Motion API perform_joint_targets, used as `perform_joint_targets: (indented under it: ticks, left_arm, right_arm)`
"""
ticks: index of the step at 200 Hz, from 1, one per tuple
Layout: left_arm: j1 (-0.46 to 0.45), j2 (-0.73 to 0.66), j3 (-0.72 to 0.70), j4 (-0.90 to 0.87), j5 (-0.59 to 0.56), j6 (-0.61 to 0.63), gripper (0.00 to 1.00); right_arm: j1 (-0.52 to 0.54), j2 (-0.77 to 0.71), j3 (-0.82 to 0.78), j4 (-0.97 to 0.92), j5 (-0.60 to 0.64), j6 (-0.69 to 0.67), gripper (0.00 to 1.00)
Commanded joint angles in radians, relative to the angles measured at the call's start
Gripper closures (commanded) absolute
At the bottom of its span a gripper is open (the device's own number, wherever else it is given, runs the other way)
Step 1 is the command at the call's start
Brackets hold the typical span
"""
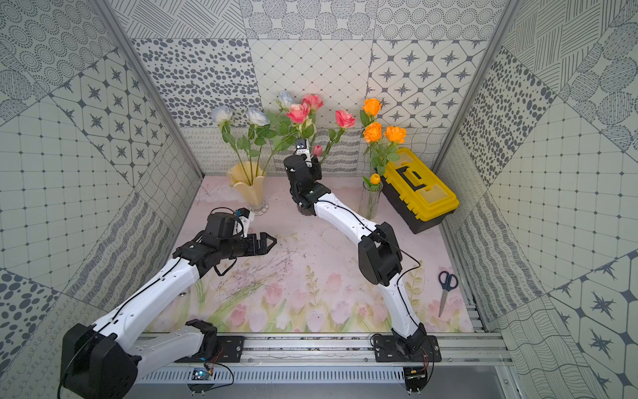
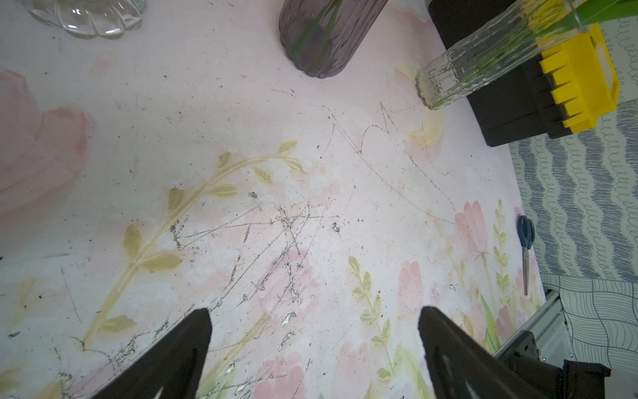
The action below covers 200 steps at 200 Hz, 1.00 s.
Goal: Arrange the flowers in different vases according to their variety
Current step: Insert the flower into the vase, then reset both arms
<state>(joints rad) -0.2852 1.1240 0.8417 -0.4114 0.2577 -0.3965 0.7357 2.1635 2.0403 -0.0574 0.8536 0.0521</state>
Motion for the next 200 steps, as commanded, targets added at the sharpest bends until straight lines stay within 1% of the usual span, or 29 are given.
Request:
perform_joint_targets:
  ticks: [1, 19, 50, 80, 92, 100, 113, 126, 133, 139, 144, 146, 178, 200]
  left_arm:
    - [0.007, -0.006, -0.007, 0.006, 0.003, 0.019, 0.01]
    - [0.007, -0.006, -0.007, 0.006, 0.001, 0.02, 0.01]
    - [0.006, -0.006, -0.006, 0.005, -0.004, 0.019, 0.01]
    - [0.006, -0.008, -0.01, 0.006, -0.015, 0.021, 0.01]
    - [0.007, -0.012, -0.013, 0.01, -0.019, 0.022, 0.01]
    - [0.007, -0.013, -0.014, 0.013, -0.02, 0.022, 0.01]
    - [0.007, -0.015, -0.018, 0.019, -0.02, 0.022, 0.01]
    - [0.007, -0.015, -0.021, 0.022, -0.022, 0.024, 0.01]
    - [0.007, -0.015, -0.022, 0.024, -0.022, 0.024, 0.01]
    - [0.007, -0.015, -0.022, 0.025, -0.025, 0.025, 0.01]
    - [0.006, -0.016, -0.024, 0.027, -0.027, 0.025, 0.01]
    - [0.007, -0.014, -0.024, 0.027, -0.027, 0.026, 0.01]
    - [0.006, -0.021, -0.034, 0.042, -0.056, 0.042, 0.01]
    - [0.006, -0.026, -0.044, 0.058, -0.078, 0.054, 0.01]
  right_arm:
    - [0.01, -0.102, -0.035, 0.049, -0.01, 0.04, 0.48]
    - [0.016, -0.139, -0.078, 0.048, -0.018, 0.047, 0.43]
    - [0.029, -0.222, -0.177, 0.05, -0.042, 0.077, 0.41]
    - [0.043, -0.329, -0.284, 0.003, -0.09, 0.149, 0.38]
    - [0.049, -0.375, -0.326, -0.028, -0.114, 0.177, 0.32]
    - [0.055, -0.405, -0.354, -0.057, -0.128, 0.196, 0.3]
    - [0.062, -0.458, -0.401, -0.101, -0.145, 0.221, 0.23]
    - [0.063, -0.515, -0.457, -0.145, -0.176, 0.247, 0.2]
    - [0.063, -0.548, -0.495, -0.161, -0.189, 0.263, 0.13]
    - [0.063, -0.577, -0.529, -0.17, -0.205, 0.273, 0.11]
    - [0.063, -0.602, -0.558, -0.177, -0.219, 0.279, 0.05]
    - [0.062, -0.611, -0.569, -0.179, -0.225, 0.281, 0.04]
    - [0.061, -0.769, -0.74, -0.244, -0.29, 0.308, 0.03]
    - [0.053, -0.869, -0.86, -0.262, -0.325, 0.303, 0.03]
